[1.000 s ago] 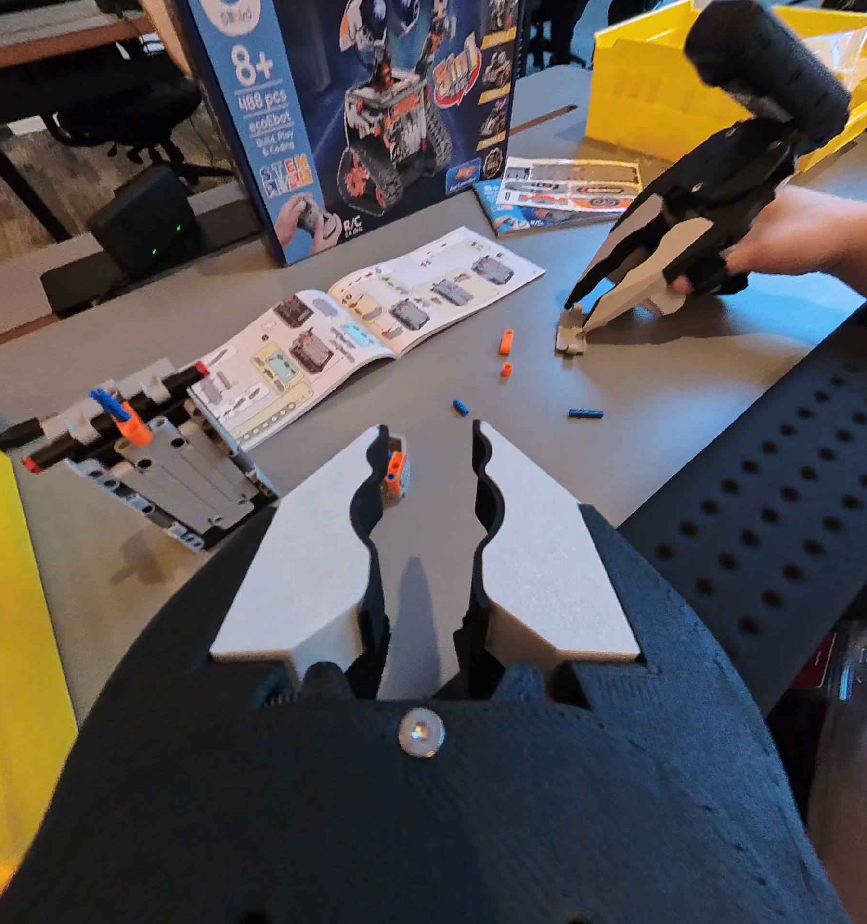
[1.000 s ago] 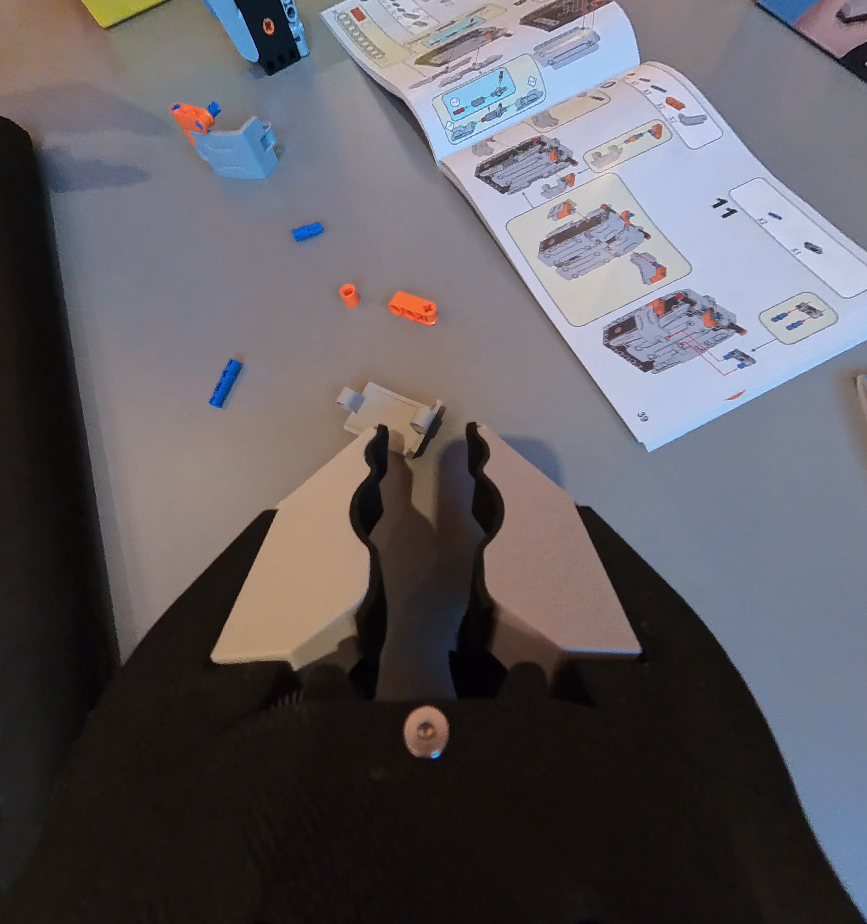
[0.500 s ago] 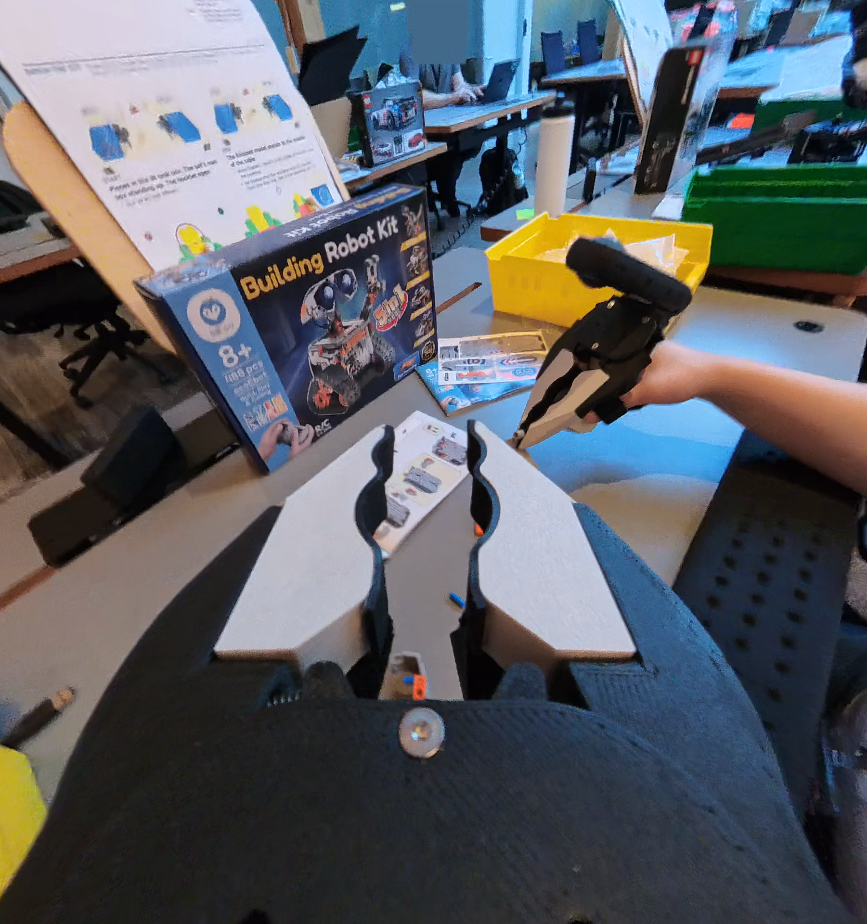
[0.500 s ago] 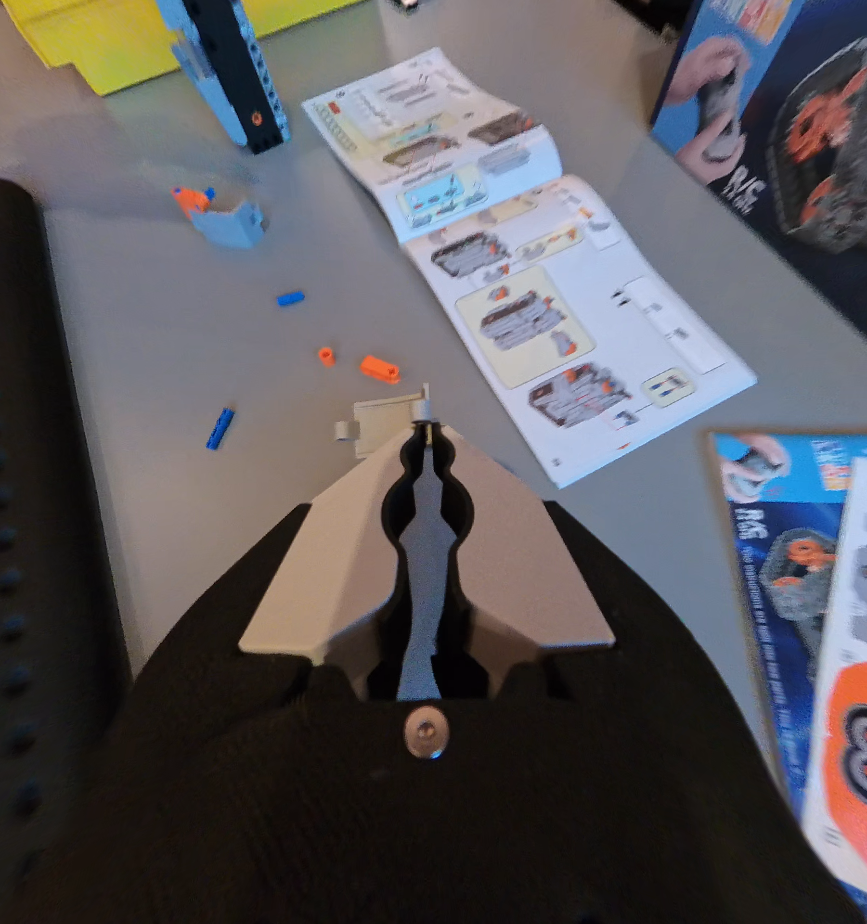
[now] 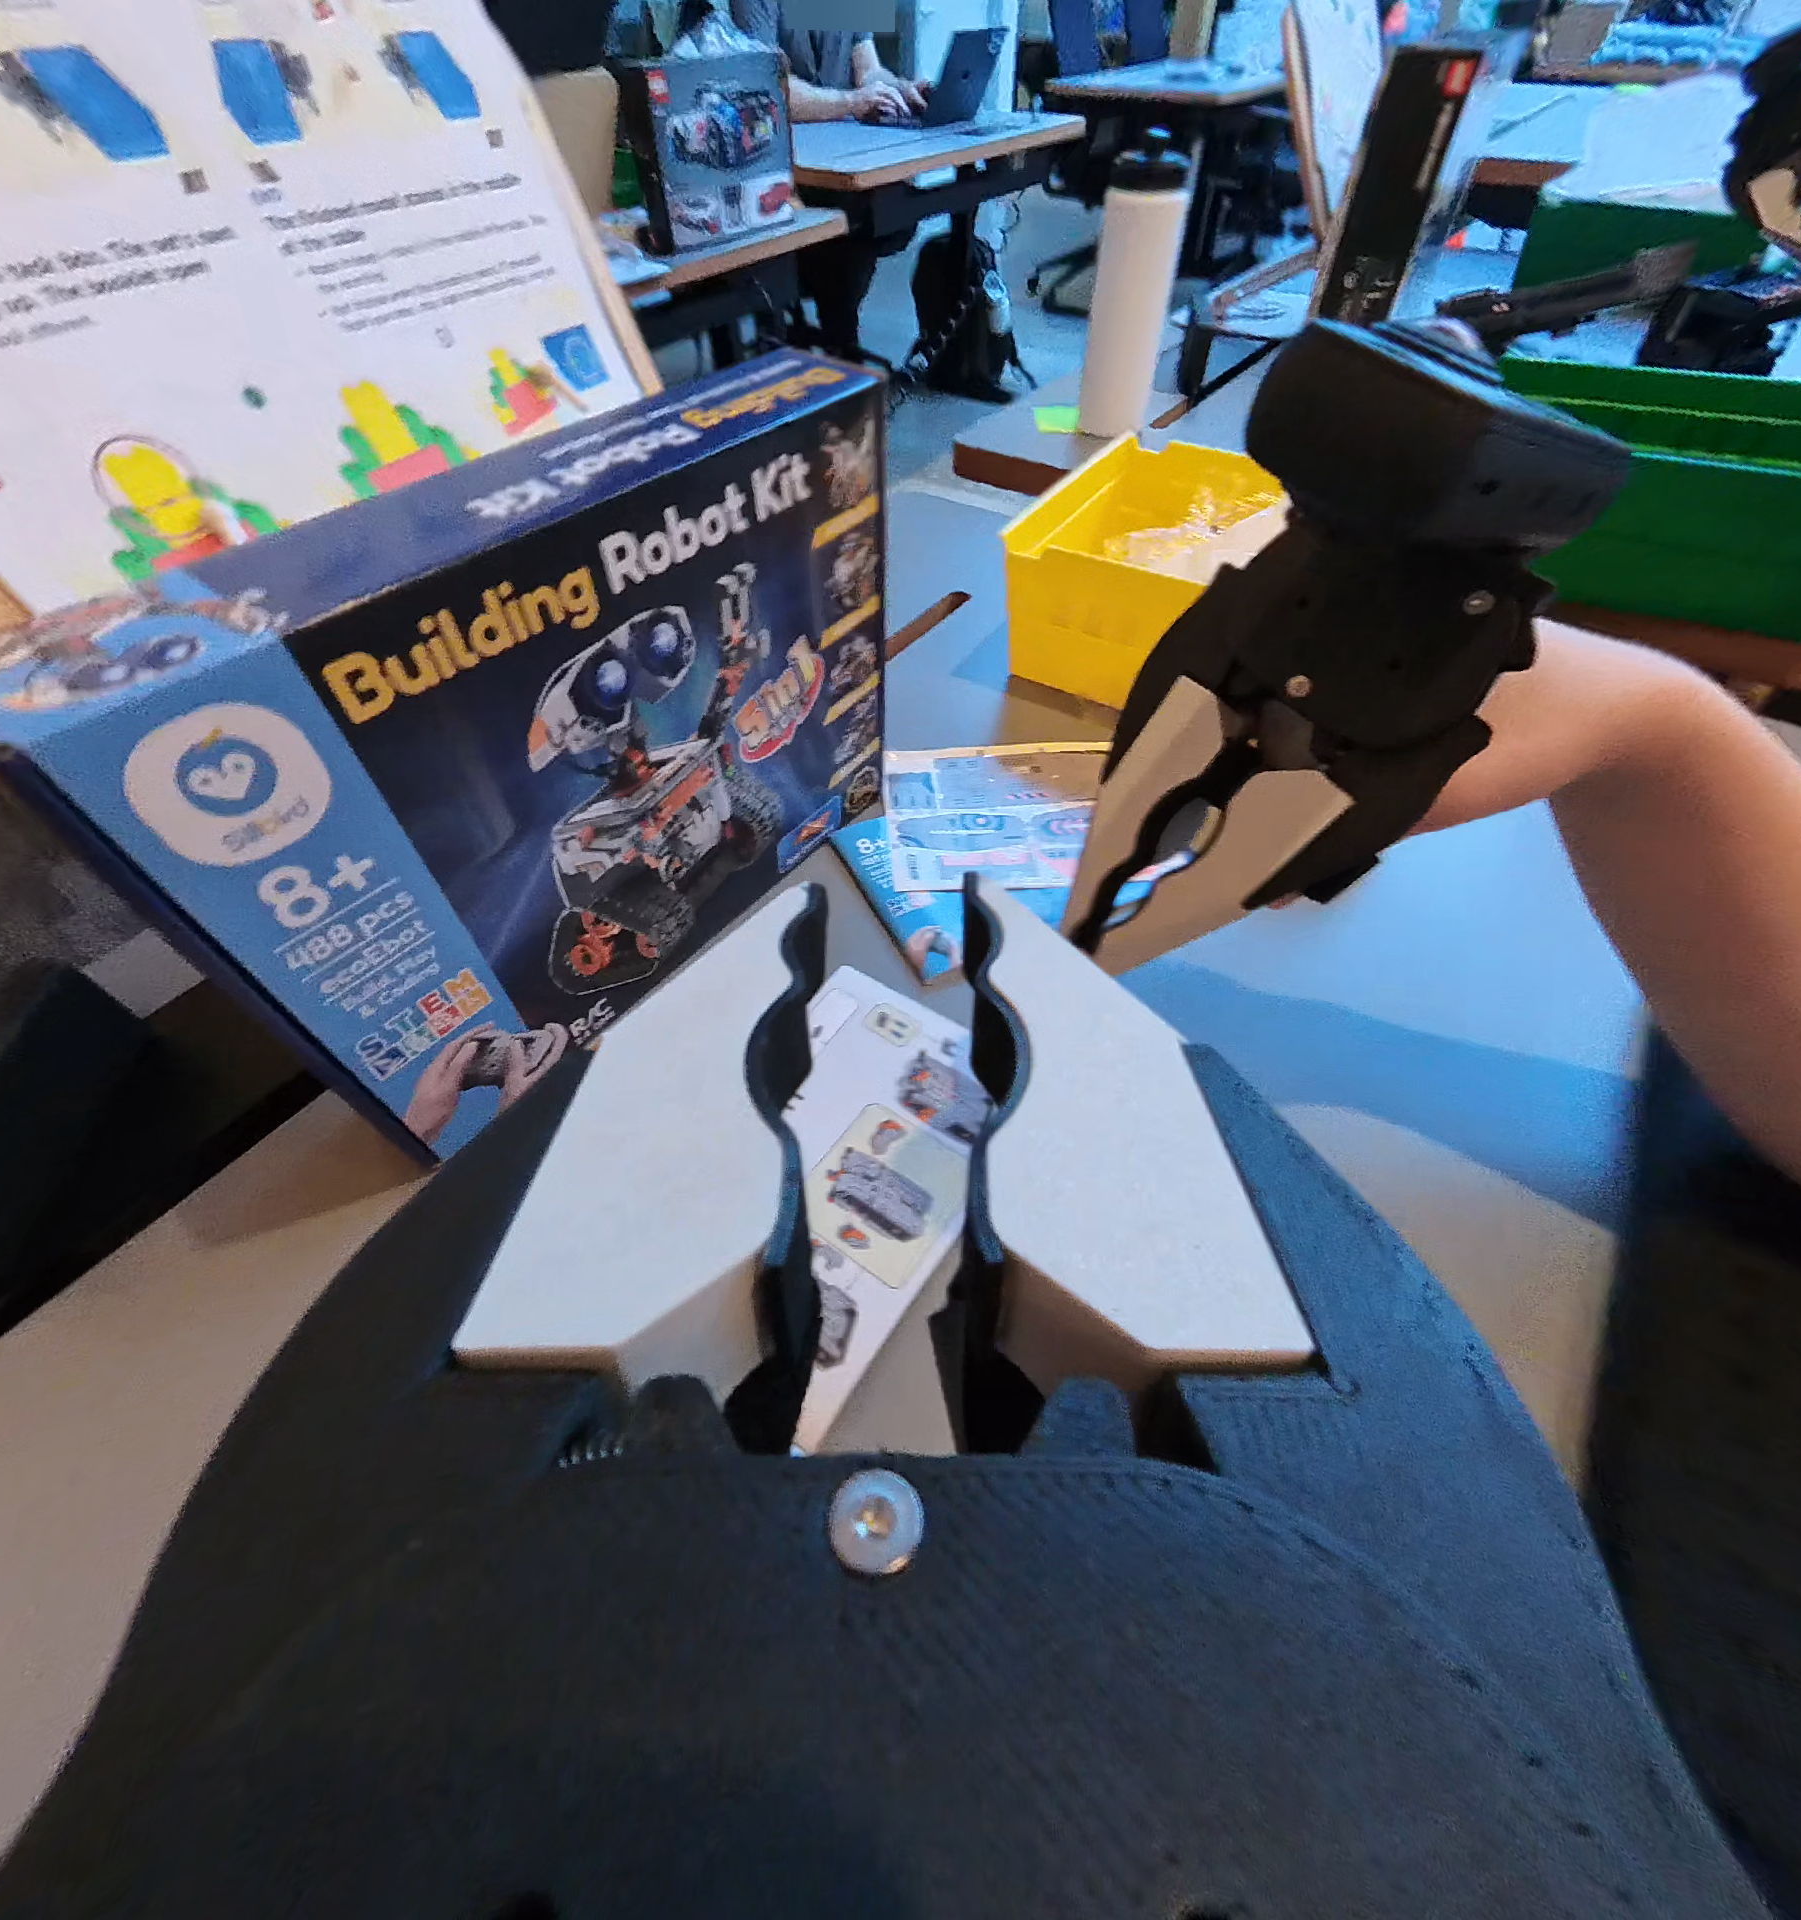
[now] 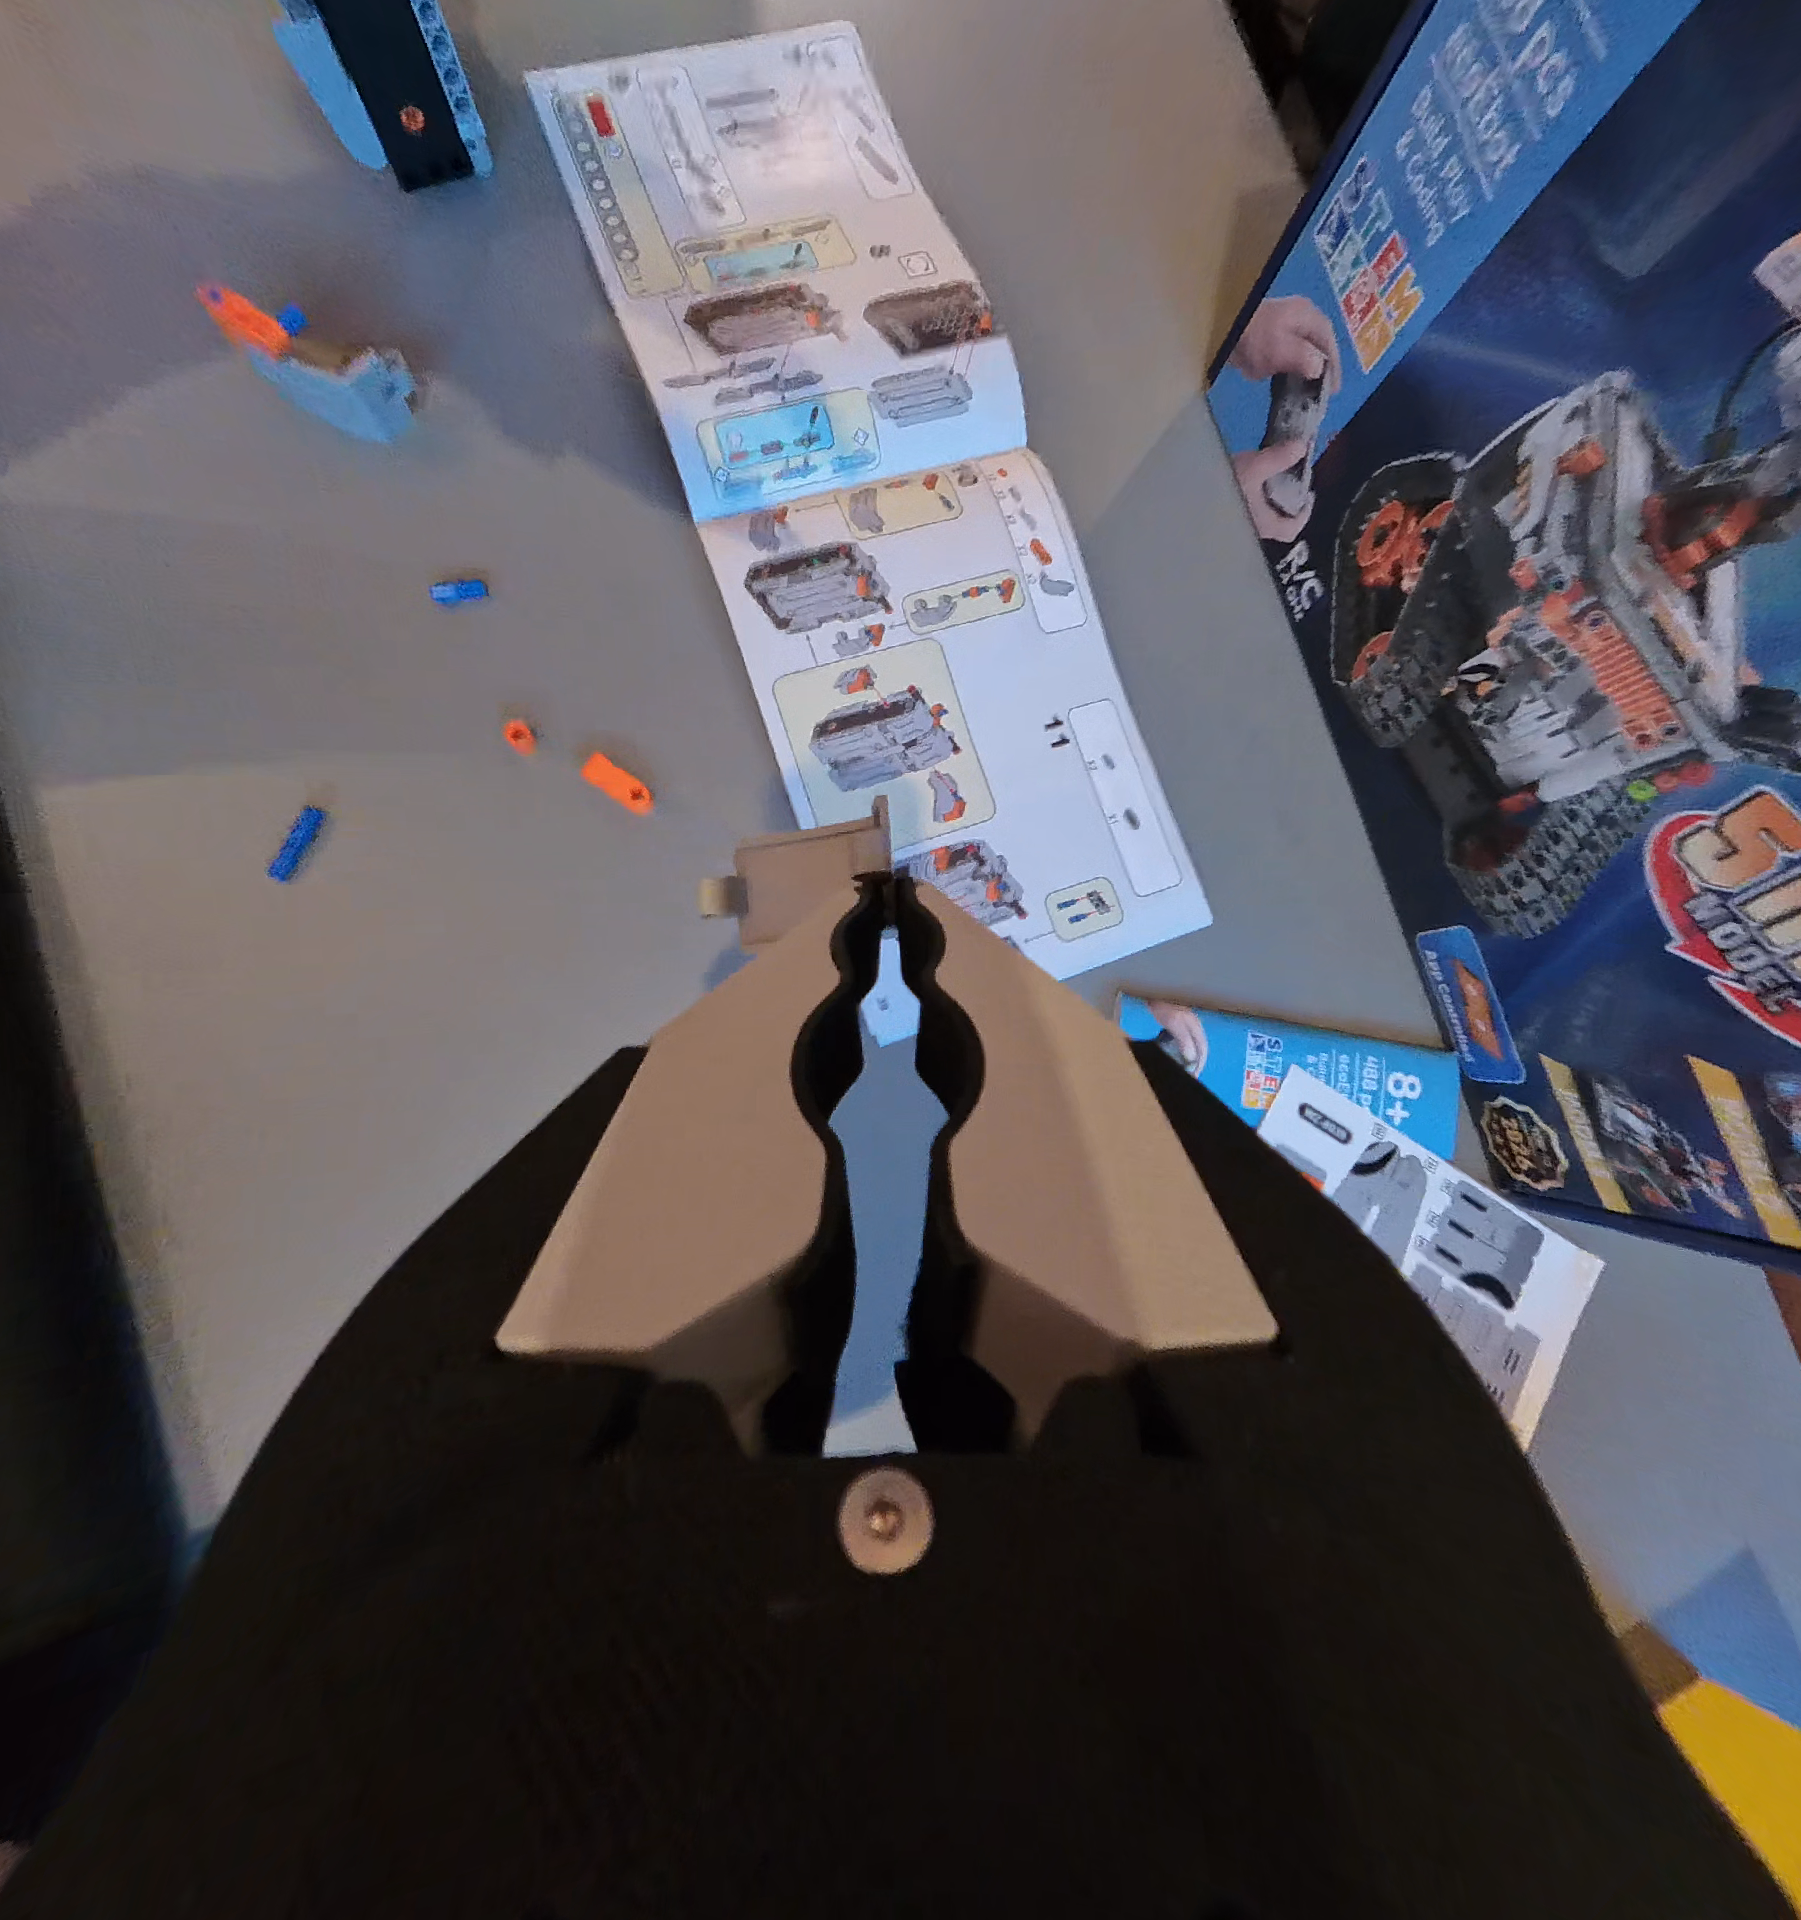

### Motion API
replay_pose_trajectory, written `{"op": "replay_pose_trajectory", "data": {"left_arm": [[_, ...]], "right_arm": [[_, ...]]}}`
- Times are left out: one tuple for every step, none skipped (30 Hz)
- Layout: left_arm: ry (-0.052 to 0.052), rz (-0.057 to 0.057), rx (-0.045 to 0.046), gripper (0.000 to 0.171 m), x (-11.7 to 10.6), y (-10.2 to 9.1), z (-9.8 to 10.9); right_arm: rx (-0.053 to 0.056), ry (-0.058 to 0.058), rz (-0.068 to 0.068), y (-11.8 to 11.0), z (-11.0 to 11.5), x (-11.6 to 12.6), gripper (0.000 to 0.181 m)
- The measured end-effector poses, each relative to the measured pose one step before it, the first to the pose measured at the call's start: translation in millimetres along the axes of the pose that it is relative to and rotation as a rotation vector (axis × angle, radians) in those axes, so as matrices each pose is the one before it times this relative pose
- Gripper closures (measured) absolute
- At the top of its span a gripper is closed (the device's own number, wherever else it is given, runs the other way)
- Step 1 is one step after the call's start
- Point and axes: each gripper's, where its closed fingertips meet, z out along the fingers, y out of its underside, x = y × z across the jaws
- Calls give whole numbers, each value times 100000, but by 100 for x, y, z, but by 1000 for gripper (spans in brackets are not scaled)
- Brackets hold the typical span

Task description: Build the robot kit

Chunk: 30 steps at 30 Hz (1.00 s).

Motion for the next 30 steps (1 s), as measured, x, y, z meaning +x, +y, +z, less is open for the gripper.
{"op": "replay_pose_trajectory", "data": {"left_arm": [[-1369, -1725, 1156, 154, -869, 868, 270], [-341, -5783, -2354, 155, -829, 1050, 140], [2309, -7331, -2958, 153, -393, 871, -43], [5575, -5660, 683, 153, 221, 228, -195], [5788, -4039, 4567, 153, 416, -403, -342], [4130, -2580, 6194, 156, 240, -717, -358], [2425, -1444, 5073, 157, -40, -746, -288], [784, -1014, 2377, 156, -339, -560, -194], [-695, -783, 91, 155, -540, -431, -119], [-1014, 439, -879, 154, -463, -490, -45], [-531, 1813, -759, 152, -213, -643, 26], [-8, 2433, -77, 151, 41, -719, 86], [529, 2374, 733, 150, 220, -605, 156], [753, 1848, 909, 150, 263, -290, 219], [91, 928, -209, 151, 47, 93, 280], [-745, -415, -1945, 151, -192, 440, 303], [-1235, -1125, -2243, 151, -332, 563, 315], [-1189, -1404, -1527, 151, -326, 517, 314], [-265, -930, -650, 151, -191, 410, 305], [138, -902, -183, 151, -152, 275, 276], [227, -1452, 173, 152, -176, 143, 217], [740, -1945, 682, 151, -111, 41, 156], [1516, -2135, 1056, 152, 9, -33, 78], [1832, -1934, 1138, 152, 65, -68, -21], [1140, -1995, 1367, 152, -33, -158, -116], [505, -2153, 1846, 152, -102, -260, -195], [929, -2074, 2332, 152, -12, -351, -240], [1891, -1678, 2372, 152, 148, -363, -226], [2122, -1647, 1592, 152, 201, -254, -194], [1914, -1571, 362, 151, 152, -81, -130]], "right_arm": [[-3420, -1653, -706, 989, 598, 36, 180], [-4104, 199, 846, 1063, 487, 404, 180], [-2060, 1175, 1601, 668, 416, 562, 180], [525, -981, 1595, 243, 358, 170, 180], [2137, -3192, 1487, -17, 350, -206, 180], [2125, -2747, 1380, -60, 342, -134, 180], [1485, -1841, 1088, -40, 303, 0, 180], [934, -2294, 945, -63, 244, -84, 180], [654, -2158, 715, -109, 184, -89, 180], [560, -959, 217, -179, 129, 51, 180], [661, 253, -423, -240, 86, 184, 180], [691, -203, -613, -279, 82, 88, 180], [1087, -461, -350, -343, 65, 56, 180], [1579, 381, -309, -405, 41, 148, 180], [1765, 437, -830, -386, 3, 115, 180], [2278, 296, -1365, -400, -44, 60, 180], [2518, 79, -1578, -392, -86, 26, 180], [2719, -34, -1444, -415, -128, 14, 180], [3016, -209, -1062, -443, -147, -16, 180], [3491, -366, -612, -516, -166, -39, 180], [3738, -691, -278, -543, -158, -57, 180], [3381, -759, 353, -482, -128, -49, 180], [2606, -692, 1010, -334, -92, 12, 180], [1588, -667, 1332, -131, -47, 30, 180], [504, -503, 1288, 67, -18, 74, 180], [-228, -49, 942, 195, 18, 128, 180], [-871, 95, 572, 267, 56, 131, 180], [-965, -47, 252, 253, 75, 87, 180], [27, 59, -275, 78, 76, 46, 180], [693, -246, -461, -49, 86, -14, 180]]}}
